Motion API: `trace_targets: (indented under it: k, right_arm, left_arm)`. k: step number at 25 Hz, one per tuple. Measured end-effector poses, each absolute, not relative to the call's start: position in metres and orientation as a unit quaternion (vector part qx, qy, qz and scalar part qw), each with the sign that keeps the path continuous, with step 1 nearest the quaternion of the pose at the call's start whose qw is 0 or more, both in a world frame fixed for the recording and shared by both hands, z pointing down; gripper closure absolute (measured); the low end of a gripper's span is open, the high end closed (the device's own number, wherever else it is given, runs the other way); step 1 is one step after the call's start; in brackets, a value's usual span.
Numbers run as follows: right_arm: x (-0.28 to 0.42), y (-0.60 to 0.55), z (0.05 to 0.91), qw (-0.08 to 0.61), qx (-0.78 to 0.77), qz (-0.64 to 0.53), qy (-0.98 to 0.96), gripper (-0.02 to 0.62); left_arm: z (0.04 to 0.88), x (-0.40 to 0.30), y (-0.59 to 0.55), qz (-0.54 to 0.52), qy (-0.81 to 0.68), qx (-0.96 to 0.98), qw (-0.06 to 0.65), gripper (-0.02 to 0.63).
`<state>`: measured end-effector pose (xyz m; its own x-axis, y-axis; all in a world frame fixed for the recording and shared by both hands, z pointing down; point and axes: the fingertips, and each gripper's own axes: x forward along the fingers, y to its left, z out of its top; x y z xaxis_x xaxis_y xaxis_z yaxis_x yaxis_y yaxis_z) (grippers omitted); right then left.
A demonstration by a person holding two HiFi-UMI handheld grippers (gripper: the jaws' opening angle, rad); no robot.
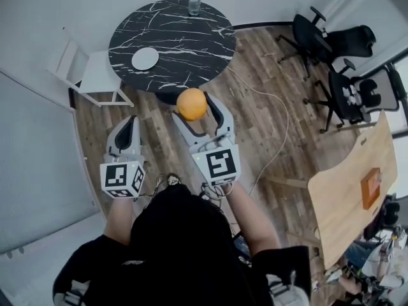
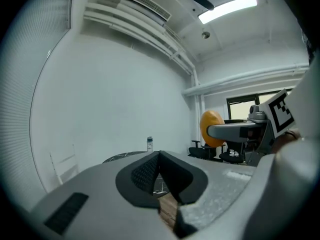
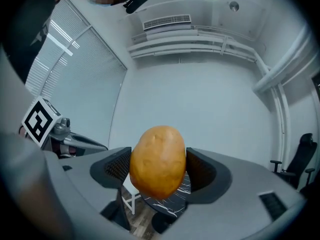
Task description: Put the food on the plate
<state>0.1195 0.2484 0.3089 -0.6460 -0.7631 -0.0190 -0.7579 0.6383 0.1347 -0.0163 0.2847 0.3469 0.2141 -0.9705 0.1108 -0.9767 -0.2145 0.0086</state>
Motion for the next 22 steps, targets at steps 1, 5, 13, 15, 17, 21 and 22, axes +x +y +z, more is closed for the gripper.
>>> trace_targets:
  k: [1,5,13,15,17,21,22]
  right_arm:
    - [0.111,0.244,0.309,0.022,0.420,-0.067,-0.905,0.262]
    - [0.080,0.232,0.310,0.028,0.426,-0.064,-0.902,0.262]
    - [0.047,0.215,0.334,0.066,0.424,-0.051,-0.902,0.262]
    - [0.042,0.207,0.336,0.066,0.423,-0.044,-0.903,0.262]
    - [0.039,0.198,0.340,0.067,0.421,-0.038,-0.904,0.262]
    - [0.030,0.176,0.350,0.071,0.415,-0.034,-0.906,0.262]
    - [0.026,0.171,0.352,0.074,0.412,-0.035,-0.907,0.262]
  left_arm:
    - [0.347,-0.024,0.281,0.041,-0.623,0.781,0.038,0.606]
    - [0.352,-0.050,0.268,0.054,-0.597,0.799,0.048,0.606]
    - [0.375,-0.076,0.249,0.061,-0.577,0.811,0.077,0.606]
    - [0.380,-0.081,0.242,0.065,-0.577,0.810,0.082,0.606]
    - [0.384,-0.084,0.236,0.067,-0.577,0.809,0.089,0.606]
    - [0.393,-0.090,0.221,0.074,-0.574,0.810,0.096,0.606]
    - [0.396,-0.092,0.216,0.079,-0.575,0.809,0.099,0.606]
